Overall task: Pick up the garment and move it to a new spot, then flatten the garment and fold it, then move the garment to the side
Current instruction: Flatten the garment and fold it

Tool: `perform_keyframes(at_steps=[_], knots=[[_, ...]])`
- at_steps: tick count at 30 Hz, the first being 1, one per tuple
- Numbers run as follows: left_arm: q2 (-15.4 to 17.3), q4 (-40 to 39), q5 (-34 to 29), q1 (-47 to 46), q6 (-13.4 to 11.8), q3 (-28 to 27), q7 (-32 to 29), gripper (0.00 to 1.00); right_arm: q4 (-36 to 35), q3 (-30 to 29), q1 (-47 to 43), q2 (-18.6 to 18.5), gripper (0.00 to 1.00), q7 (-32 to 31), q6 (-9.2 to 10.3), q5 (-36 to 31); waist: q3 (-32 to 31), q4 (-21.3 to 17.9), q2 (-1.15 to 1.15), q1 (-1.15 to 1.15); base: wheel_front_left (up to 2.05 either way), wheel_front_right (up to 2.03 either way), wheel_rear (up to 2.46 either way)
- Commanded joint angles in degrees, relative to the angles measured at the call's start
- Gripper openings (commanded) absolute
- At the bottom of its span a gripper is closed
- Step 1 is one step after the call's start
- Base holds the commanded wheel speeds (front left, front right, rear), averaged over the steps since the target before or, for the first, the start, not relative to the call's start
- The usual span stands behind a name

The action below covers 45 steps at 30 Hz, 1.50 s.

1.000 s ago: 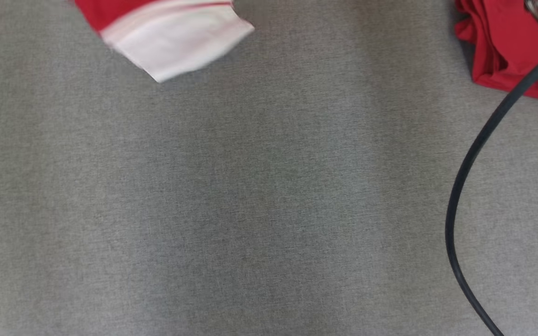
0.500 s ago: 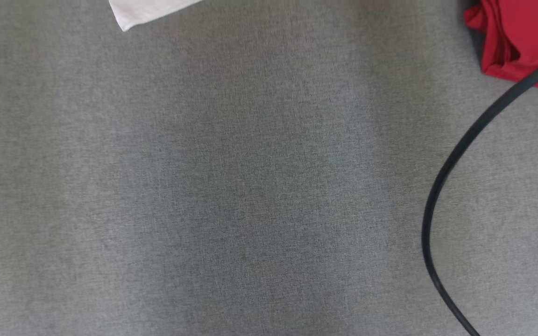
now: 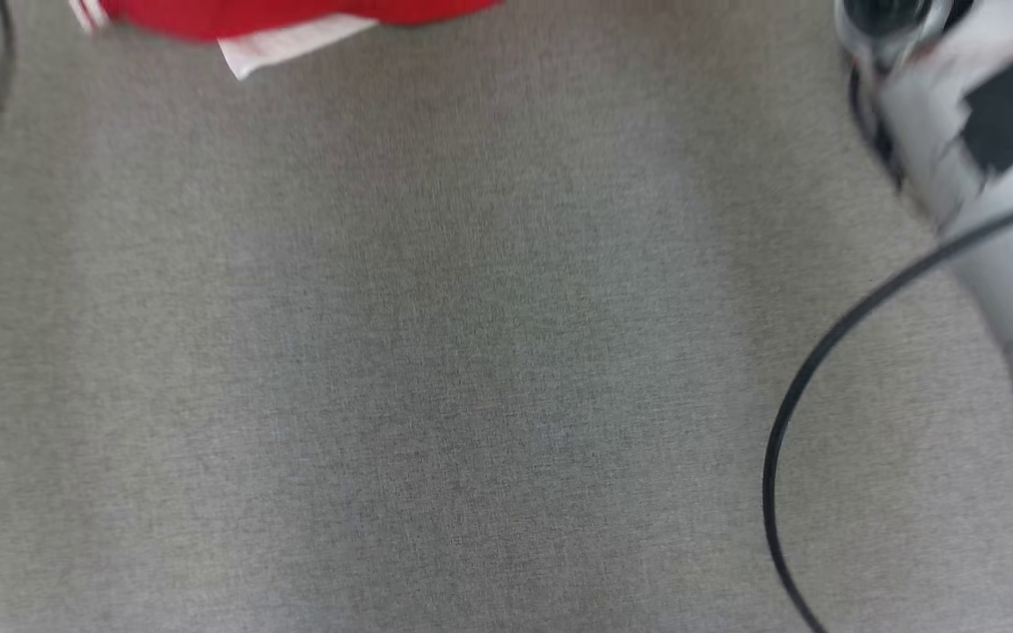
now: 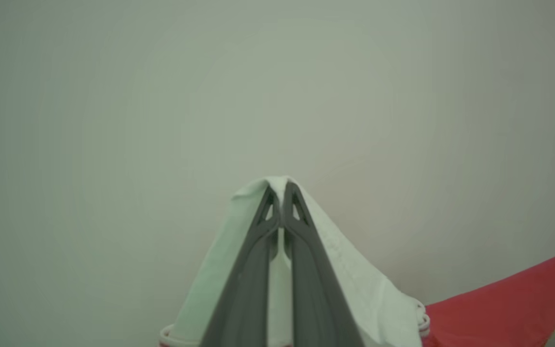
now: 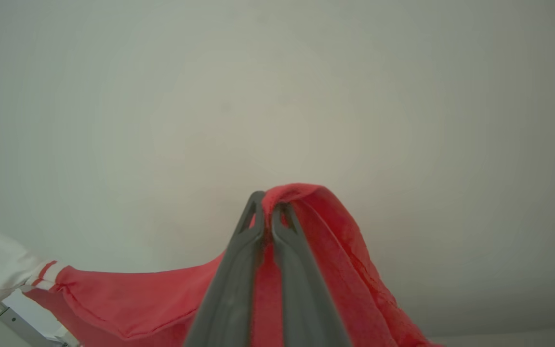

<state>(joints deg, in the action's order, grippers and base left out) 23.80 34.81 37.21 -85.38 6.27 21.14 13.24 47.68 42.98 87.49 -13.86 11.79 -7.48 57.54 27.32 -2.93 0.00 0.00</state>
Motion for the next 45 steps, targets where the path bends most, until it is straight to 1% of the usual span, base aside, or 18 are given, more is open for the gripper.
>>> perform_keyframes(at_steps=[1,4,10,13,15,17,20,22,24,30,32,35,37,41,45], knots=[[0.8,-2.2,1.1,3.3,-0.6,-0.6,0.5,0.00,-1.3,0.9,-2.4,-0.8,0.00,0.5,-0.02,1.0,-2.8,-0.2,0.00,0.00,0.00,0.00,0.00],[2.0,-8.7,2.4,12.5,-3.0,-1.9,0.5,0.00,-4.6,2.6,-9.0,-2.3,0.00,1.3,-0.02,3.5,-5.4,-0.3,0.00,0.00,0.00,0.00,0.00],[3.6,-24.5,5.4,31.9,-9.1,-3.9,-0.1,0.00,-11.2,4.5,-21.8,-5.5,0.00,2.4,-0.02,8.0,-10.0,-0.8,0.00,0.00,0.00,0.00,0.00],[4.5,-31.5,4.8,40.6,-12.3,-4.2,-0.1,0.00,-14.2,4.5,-27.6,-6.7,0.00,2.9,-0.02,9.2,-11.4,-1.0,0.00,0.00,0.00,0.00,0.00],[3.6,-35.6,5.8,46.2,-14.3,-4.7,0.3,0.00,-16.2,4.4,-31.1,-7.2,0.00,3.2,-0.02,9.4,-12.4,-1.1,0.00,0.00,0.00,0.00,0.00],[3.3,-39.0,5.7,51.5,-16.3,-5.1,0.7,0.00,-17.8,3.7,-34.3,-7.9,0.00,3.4,-0.02,9.2,-13.5,-1.2,0.00,0.00,0.00,0.00,0.00],[1.6,-42.9,6.5,58.4,-18.1,-5.4,1.1,0.00,-19.9,2.7,-38.8,-8.8,0.00,3.4,-0.02,8.8,-14.7,-1.1,0.00,0.00,0.00,0.00,0.00],[1.4,-44.3,5.6,62.2,-18.9,-5.2,1.4,0.00,-21.1,1.4,-42.0,-9.5,0.00,3.4,-0.02,8.4,-15.5,-0.7,0.00,0.00,0.00,0.00,0.00],[0.1,-45.3,5.7,65.6,-18.9,-4.9,1.6,0.00,-22.5,0.2,-45.3,-9.7,0.00,3.4,-0.02,8.2,-16.3,-0.3,0.00,0.00,0.00,0.00,0.00],[-2.5,-47.0,5.1,73.9,-19.2,-5.3,1.9,0.00,-25.3,-2.0,-54.2,-10.3,0.00,3.4,-0.02,7.8,-17.8,0.2,0.00,0.00,0.00,0.00,0.00],[-4.1,-47.5,5.7,76.6,-19.4,-6.2,1.9,0.00,-25.7,-2.2,-56.7,-10.5,0.00,3.0,-0.02,7.7,-18.4,0.2,0.00,0.00,0.00,0.00,0.00],[-5.8,-48.2,4.0,80.4,-19.2,-8.0,2.0,0.00,-25.5,-2.8,-59.6,-11.0,0.00,2.4,-0.02,6.7,-19.1,0.4,0.00,0.00,0.00,0.00,0.00],[-7.7,-47.9,4.6,83.1,-18.5,-9.2,1.9,0.00,-25.6,-3.3,-61.6,-10.9,0.00,1.9,-0.02,6.1,-19.8,0.5,0.00,0.00,0.00,0.00,0.00],[-10.8,-47.5,3.7,87.7,-17.4,-11.2,1.9,0.00,-26.7,-4.4,-65.2,-11.0,0.00,0.9,-0.02,5.0,-21.2,0.9,0.00,0.00,0.00,0.00,0.00],[-13.1,-46.7,2.8,91.4,-16.0,-12.6,1.9,0.00,-28.1,-6.0,-69.2,-11.2,0.00,-0.2,-0.02,3.7,-22.5,1.4,0.00,0.00,0.00,0.00,0.00]])
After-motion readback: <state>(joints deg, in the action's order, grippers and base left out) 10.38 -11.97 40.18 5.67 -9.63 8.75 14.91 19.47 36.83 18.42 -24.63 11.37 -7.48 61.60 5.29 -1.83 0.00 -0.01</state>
